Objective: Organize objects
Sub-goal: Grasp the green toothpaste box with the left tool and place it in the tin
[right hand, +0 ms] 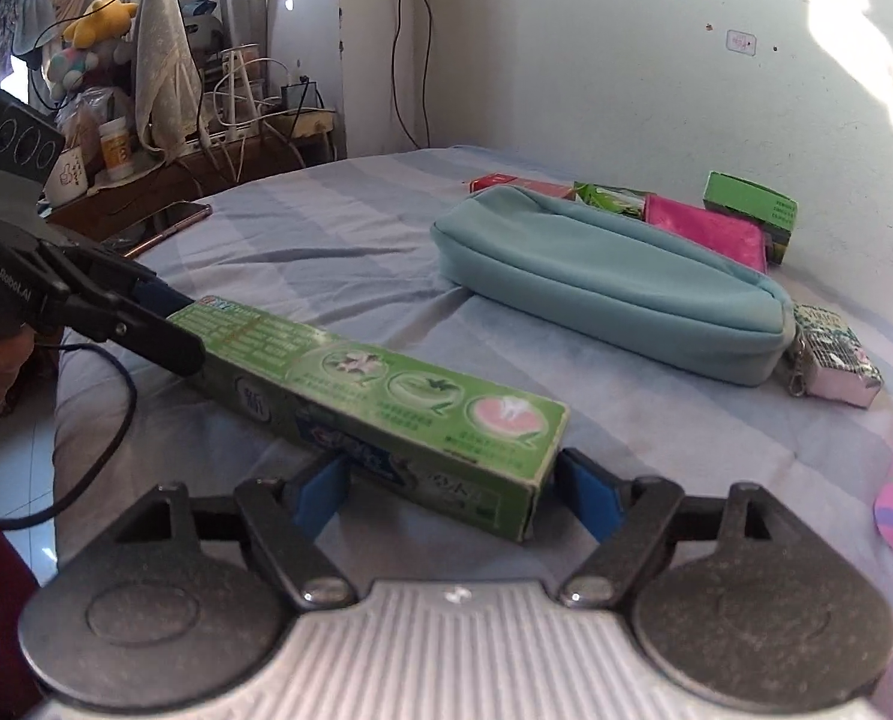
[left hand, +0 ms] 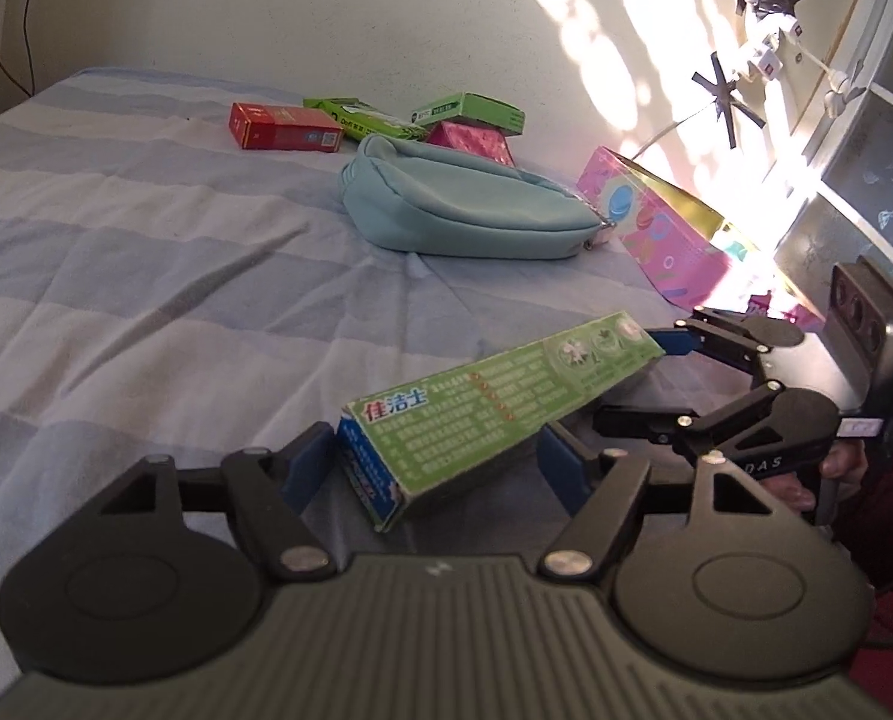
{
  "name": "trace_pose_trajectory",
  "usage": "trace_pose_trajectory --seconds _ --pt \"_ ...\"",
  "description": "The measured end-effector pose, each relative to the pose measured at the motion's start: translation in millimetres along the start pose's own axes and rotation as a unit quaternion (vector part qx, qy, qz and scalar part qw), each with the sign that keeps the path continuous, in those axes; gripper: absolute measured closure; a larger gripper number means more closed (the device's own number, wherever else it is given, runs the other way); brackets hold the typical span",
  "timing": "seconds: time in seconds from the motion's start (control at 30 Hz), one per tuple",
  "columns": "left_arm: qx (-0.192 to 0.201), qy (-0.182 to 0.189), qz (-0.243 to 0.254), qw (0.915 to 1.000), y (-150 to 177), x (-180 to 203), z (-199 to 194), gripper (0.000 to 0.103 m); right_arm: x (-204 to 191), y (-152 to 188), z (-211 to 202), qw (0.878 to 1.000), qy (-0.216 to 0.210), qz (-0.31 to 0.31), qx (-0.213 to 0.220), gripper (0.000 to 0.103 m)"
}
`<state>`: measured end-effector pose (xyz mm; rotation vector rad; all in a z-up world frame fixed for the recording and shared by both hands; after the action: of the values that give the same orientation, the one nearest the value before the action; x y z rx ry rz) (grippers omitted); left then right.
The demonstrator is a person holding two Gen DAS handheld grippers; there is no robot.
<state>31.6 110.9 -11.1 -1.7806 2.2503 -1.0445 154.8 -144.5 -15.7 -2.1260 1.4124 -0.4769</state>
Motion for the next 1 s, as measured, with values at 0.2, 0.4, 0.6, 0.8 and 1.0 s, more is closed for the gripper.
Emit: trace_pose_trajectory --seconds 0.2,0.4,0.6,0.8,1.0 --pt "0.021 0.01 0.056 0.9982 -45 30 4 0.028 20 10 -42 0.995 0.049 0.055 0.064 0.031" --pt "0.048 0.055 0.134 0.9883 -116 100 34 0.028 68 24 -105 0.974 0.159 0.104 0.123 0.031" --pt "0.06 0.103 0.213 0.9699 -174 193 85 0.027 139 54 -167 0.945 0.255 0.155 0.137 0.031" --pt "0.021 0.133 0.226 0.9648 -193 247 151 0.027 209 93 -183 0.932 0.281 0.202 0.107 0.03" --pt "-0.024 0.119 0.224 0.967 -197 265 199 0.027 246 121 -165 0.926 0.272 0.25 0.078 0.03"
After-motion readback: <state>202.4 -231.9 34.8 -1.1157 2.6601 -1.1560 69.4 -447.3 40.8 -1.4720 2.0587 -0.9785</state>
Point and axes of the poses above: each gripper's, at about its wrist camera, not at the fingertips, and z roughly the way its jaws point, x to its right, y to its underside, the point moved 3 cm from there along z, roughly the way its jaws point, and after that the axes turned 14 degrees about -x, right-handed, at the moved point
